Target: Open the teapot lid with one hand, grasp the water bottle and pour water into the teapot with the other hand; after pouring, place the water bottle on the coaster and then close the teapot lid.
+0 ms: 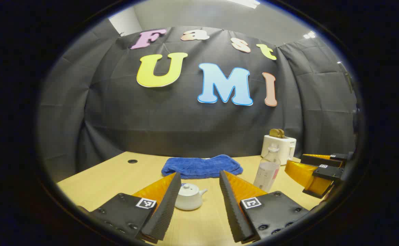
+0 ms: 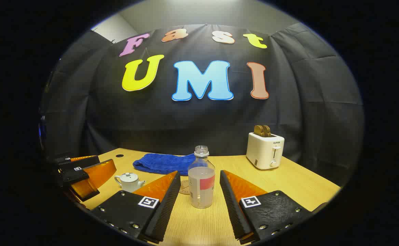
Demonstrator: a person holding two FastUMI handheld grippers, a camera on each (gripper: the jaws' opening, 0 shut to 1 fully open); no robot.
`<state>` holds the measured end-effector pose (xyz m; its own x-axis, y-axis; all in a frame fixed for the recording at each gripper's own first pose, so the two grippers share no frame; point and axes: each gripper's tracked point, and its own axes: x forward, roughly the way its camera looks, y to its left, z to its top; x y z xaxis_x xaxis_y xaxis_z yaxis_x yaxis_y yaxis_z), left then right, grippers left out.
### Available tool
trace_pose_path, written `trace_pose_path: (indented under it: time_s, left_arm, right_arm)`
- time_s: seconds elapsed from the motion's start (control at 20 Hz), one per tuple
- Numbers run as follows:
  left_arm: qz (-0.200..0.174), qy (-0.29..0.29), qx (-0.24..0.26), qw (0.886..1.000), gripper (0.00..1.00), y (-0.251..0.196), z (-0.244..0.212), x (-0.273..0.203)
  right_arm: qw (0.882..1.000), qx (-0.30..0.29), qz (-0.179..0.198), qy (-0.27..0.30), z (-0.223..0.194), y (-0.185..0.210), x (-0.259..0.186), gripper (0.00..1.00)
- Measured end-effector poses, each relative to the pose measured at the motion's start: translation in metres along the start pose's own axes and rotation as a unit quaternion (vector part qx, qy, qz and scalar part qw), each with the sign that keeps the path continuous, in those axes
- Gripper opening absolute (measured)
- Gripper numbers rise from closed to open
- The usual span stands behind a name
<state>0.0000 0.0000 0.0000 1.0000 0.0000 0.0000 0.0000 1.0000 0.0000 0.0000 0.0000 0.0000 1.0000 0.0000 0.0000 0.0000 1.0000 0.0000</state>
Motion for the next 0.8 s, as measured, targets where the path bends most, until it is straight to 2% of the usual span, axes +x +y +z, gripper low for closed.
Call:
trace_pose_path:
  time_s: [0.8]
  left_arm:
    - [0.003,0.018,-0.010,1.000,0.74,0.008,-0.014,0.010]
  right_arm:
    - [1.000,0.000,0.007,0.013,-0.011,0.004,0.002,0.72]
